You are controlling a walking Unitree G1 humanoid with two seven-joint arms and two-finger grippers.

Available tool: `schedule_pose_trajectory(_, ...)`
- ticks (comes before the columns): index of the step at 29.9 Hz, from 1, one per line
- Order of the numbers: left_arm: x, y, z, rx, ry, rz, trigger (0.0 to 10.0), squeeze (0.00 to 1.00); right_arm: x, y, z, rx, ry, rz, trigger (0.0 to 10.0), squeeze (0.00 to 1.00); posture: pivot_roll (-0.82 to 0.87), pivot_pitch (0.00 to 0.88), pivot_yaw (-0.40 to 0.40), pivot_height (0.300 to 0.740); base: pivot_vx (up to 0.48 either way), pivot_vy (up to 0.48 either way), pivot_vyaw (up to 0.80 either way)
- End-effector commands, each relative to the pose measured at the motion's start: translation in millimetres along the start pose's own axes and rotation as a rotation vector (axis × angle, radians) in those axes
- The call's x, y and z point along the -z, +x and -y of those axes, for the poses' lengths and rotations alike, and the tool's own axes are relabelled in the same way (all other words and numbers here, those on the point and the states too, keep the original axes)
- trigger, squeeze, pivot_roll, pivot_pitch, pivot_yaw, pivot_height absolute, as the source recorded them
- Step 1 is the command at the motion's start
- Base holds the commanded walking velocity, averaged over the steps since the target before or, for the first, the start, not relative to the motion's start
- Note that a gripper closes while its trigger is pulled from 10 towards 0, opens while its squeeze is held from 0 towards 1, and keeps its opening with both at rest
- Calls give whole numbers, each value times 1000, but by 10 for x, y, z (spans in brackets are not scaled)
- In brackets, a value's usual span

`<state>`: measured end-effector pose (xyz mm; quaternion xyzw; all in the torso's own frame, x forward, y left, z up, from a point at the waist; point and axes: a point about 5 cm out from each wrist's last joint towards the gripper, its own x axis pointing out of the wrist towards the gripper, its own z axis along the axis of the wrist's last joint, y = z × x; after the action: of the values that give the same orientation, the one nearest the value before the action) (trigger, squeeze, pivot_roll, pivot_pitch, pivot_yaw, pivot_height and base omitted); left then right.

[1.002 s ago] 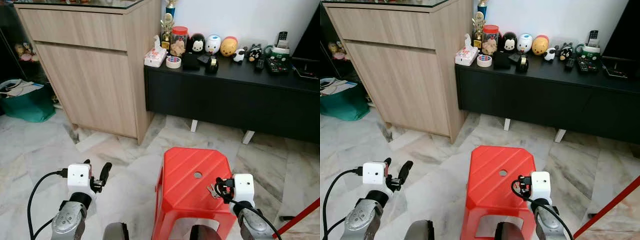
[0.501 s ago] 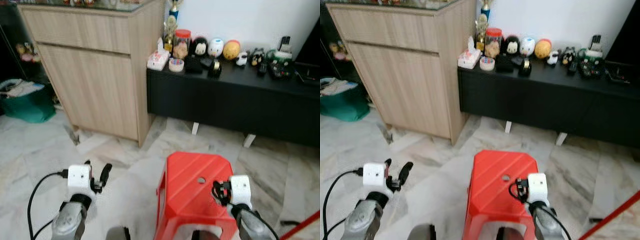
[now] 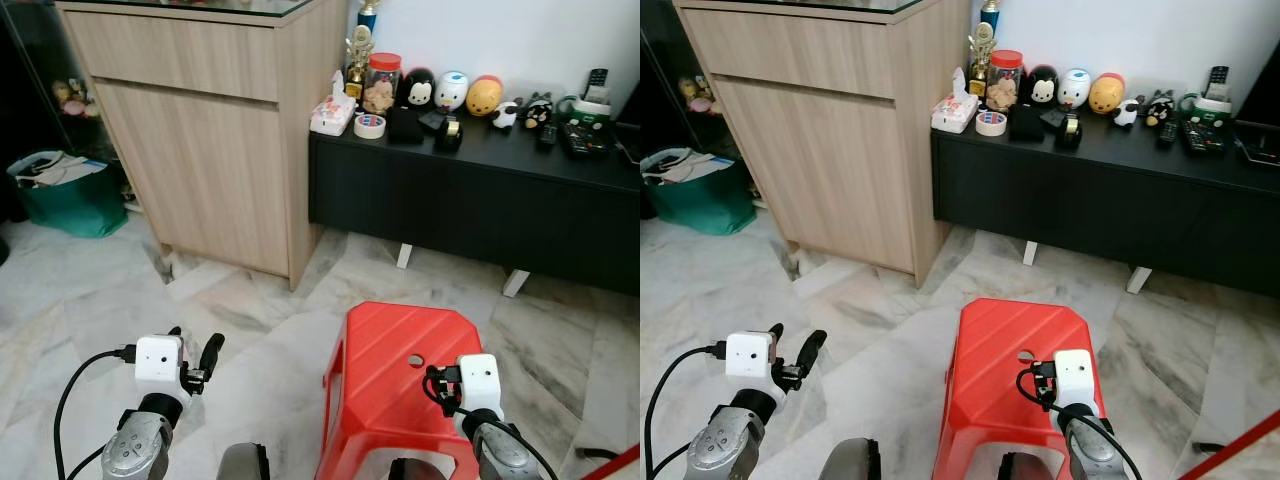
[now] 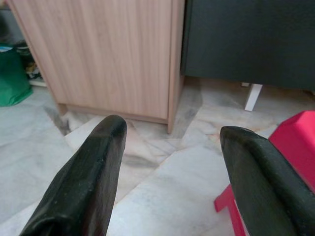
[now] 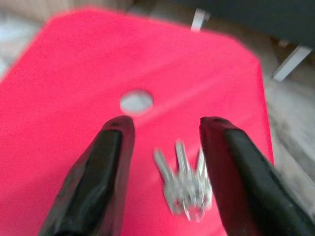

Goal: Hang keys on a hook

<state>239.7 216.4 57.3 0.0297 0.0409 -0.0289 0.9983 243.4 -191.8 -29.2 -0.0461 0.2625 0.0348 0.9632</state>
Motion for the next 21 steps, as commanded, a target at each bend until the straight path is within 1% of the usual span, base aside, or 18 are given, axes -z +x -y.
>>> schedule_pose_trajectory(1,-52,16,29,16,1,10,10000,0,-1,18,50,16,-22,-26,10000,0,88,0,-35,605,0,0,0)
schedule_pose_trajectory(2,-66,30,47,29,5,13,10000,0,-21,36,45,12,-23,-25,10000,0,95,0,-38,605,0,0,0)
schedule_pose_trajectory(3,-83,42,58,37,7,17,10000,0,-41,49,39,9,-24,-23,10000,196,100,0,-39,605,0,0,0)
schedule_pose_trajectory(4,-93,63,68,43,8,20,10000,0,-56,65,32,10,-33,-27,10000,816,100,0,-39,605,0,0,0)
schedule_pose_trajectory(5,-116,86,88,54,11,27,10000,0,-74,84,21,10,-46,-33,10000,875,104,0,-40,605,0,0,0)
schedule_pose_trajectory(6,-122,85,92,57,12,29,10000,0,-76,85,20,9,-48,-33,10000,875,104,0,-40,605,0,0,0)
schedule_pose_trajectory(7,-145,110,118,69,13,37,10000,0,-88,102,13,13,-52,-43,10000,965,109,0,-40,605,0,0,0)
schedule_pose_trajectory(9,-190,165,164,88,14,49,10000,0,-123,140,-9,15,-58,-56,10000,949,111,0,-40,605,0,0,0)
schedule_pose_trajectory(10,-248,223,211,106,13,66,10000,0,-181,179,-57,0,-64,-53,10000,945,115,0,-41,605,0,0,0)
schedule_pose_trajectory(11,-248,223,211,106,13,66,10000,0,-181,179,-57,0,-64,-53,10000,945,115,0,-41,605,0,0,0)
schedule_pose_trajectory(13,-325,260,270,127,16,86,10000,0,-230,211,-90,-10,-67,-50,10000,949,118,0,-45,605,0,0,0)
schedule_pose_trajectory(16,-376,268,294,135,16,100,10000,0,-243,221,-87,-4,-73,-55,10000,941,117,0,-48,605,0,0,0)
schedule_pose_trajectory(17,-400,268,307,140,15,107,10000,0,-244,223,-85,-1,-79,-60,10000,804,116,0,-53,605,0,0,0)
schedule_pose_trajectory(18,-419,264,318,143,15,112,10000,0,-242,224,-81,2,-83,-63,10000,804,116,0,-55,605,0,0,0)
schedule_pose_trajectory(19,-433,260,328,147,16,116,10000,0,-241,225,-80,3,-84,-65,10000,0,116,0,-57,605,0,0,0)
schedule_pose_trajectory(21,-451,237,343,150,14,120,10000,0,-226,224,-60,18,-88,-81,10000,0,116,0,-60,605,0,0,0)
